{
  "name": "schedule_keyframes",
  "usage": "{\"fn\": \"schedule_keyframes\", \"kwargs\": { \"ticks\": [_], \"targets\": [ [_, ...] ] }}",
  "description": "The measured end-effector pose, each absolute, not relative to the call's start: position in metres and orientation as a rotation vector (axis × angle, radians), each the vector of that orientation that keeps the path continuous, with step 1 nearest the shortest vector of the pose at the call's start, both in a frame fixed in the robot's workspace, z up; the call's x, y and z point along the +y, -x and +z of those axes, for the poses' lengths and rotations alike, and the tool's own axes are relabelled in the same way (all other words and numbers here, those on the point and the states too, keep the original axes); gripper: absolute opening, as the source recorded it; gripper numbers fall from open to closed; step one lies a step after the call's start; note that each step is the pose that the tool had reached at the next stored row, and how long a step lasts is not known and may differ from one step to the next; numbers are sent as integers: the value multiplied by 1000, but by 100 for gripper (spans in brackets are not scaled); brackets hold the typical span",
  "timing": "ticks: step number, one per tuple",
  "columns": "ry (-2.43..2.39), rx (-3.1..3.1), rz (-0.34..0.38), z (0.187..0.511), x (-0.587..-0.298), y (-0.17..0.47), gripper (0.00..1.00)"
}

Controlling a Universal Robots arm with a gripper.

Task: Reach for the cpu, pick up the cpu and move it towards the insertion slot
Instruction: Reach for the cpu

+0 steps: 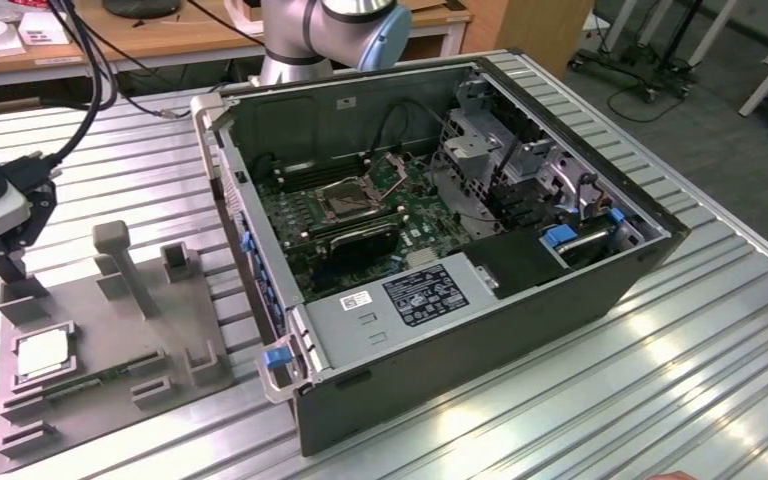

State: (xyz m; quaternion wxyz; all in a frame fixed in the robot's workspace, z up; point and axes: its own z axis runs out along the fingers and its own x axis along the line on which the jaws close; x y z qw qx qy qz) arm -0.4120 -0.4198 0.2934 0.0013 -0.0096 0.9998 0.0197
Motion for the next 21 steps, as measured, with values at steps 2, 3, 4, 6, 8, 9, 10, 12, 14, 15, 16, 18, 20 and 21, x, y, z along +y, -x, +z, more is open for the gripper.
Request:
{"fn": "schedule_keyframes", "kwargs": {
  "ticks": [2, 3, 4, 6, 8, 9, 10, 12, 14, 15, 16, 18, 20, 21],
  "targets": [
    [30, 3138, 62, 293, -420, 412, 10],
    [30, 3138, 62, 293, -420, 412, 10],
    [30, 3138, 62, 288, -421, 414, 10],
    [30, 3138, 62, 286, -421, 414, 10],
    [30, 3138, 62, 286, -421, 414, 10],
    [30, 3138, 62, 286, -421, 414, 10],
    [30, 3138, 62, 285, -421, 414, 10],
    [30, 3138, 62, 285, -421, 415, 10],
    [30, 3138, 62, 284, -421, 415, 10],
    [30, 3138, 62, 283, -421, 415, 10],
    [30, 3138, 62, 283, -421, 416, 10],
    [30, 3138, 62, 282, -421, 416, 10],
    [30, 3138, 62, 282, -421, 416, 10],
    [30, 3138, 62, 281, -421, 416, 10]
  ]
}}
